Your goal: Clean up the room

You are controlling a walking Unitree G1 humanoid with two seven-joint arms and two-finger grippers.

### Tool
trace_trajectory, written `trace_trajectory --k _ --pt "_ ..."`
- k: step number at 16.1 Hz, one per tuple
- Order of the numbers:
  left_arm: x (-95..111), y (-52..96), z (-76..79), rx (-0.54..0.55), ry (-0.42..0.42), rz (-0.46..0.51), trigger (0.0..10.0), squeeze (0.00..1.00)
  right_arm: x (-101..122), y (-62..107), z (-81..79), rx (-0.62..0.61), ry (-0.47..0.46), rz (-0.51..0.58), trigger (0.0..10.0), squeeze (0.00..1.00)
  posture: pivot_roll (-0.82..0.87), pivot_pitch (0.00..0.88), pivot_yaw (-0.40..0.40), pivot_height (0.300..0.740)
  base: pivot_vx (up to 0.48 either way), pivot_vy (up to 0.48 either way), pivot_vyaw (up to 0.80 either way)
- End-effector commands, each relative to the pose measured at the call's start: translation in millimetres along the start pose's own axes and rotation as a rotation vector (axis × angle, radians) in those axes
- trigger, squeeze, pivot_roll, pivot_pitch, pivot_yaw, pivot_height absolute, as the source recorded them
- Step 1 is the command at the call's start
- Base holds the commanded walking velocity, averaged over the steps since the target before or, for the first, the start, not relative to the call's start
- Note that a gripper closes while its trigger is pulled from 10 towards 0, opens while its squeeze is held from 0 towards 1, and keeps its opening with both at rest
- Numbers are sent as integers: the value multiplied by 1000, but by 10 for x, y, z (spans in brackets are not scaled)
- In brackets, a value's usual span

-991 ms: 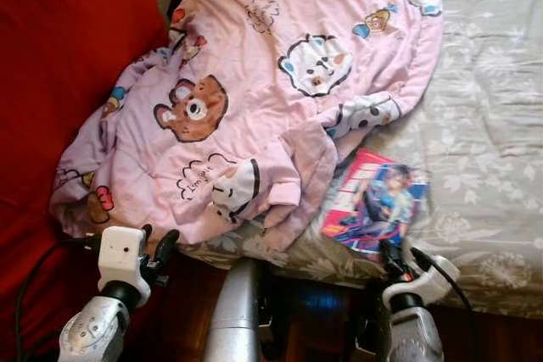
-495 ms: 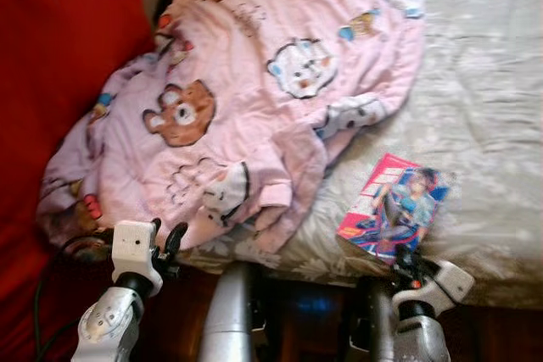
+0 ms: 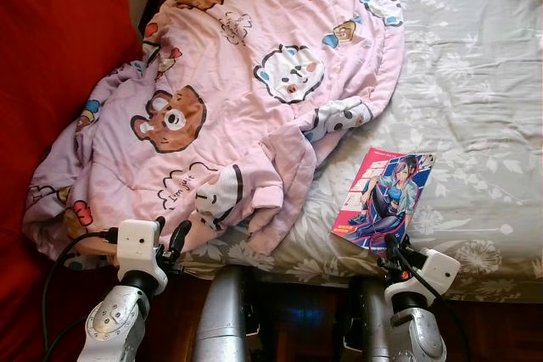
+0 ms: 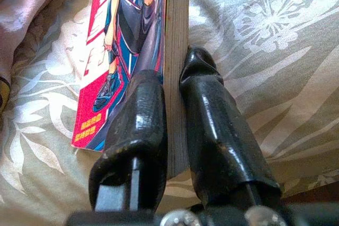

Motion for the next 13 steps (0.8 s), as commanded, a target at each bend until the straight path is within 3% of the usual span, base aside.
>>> trace_trajectory --k 1,8,9,10,13 --pt "-95 65 -98 32 -13 -34 10000 0 -55 69 12 -11 4 -8 9804 0 164 251 92 609 0 0 0" --pt "-95 65 -98 32 -13 -34 10000 0 -55 69 12 -11 4 -8 9804 0 164 251 92 609 0 0 0" --pt "-184 -27 -119 88 53 -9 10000 0 95 -48 -51 36 123 2 10000 0 72 134 -27 609 0 0 0" --pt "-295 -108 -117 152 131 6 10000 0 242 -173 -95 76 219 15 10000 0 73 134 -24 609 0 0 0" --pt "-305 -108 -141 164 138 6 10000 0 267 -196 -95 65 220 18 10000 0 77 141 -11 609 0 0 0"
Point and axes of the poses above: a point about 5 cm out from each wrist's last joint towards the gripper, its own y axis pointing back from the gripper into the wrist, its own x axis along the axis of the wrist's last joint, z = x × y, the point moved 5 cm from there along -y, pointing out of the wrist towards the gripper, and after that the axes turned 11 degrees about y, right-handed, at the moved point
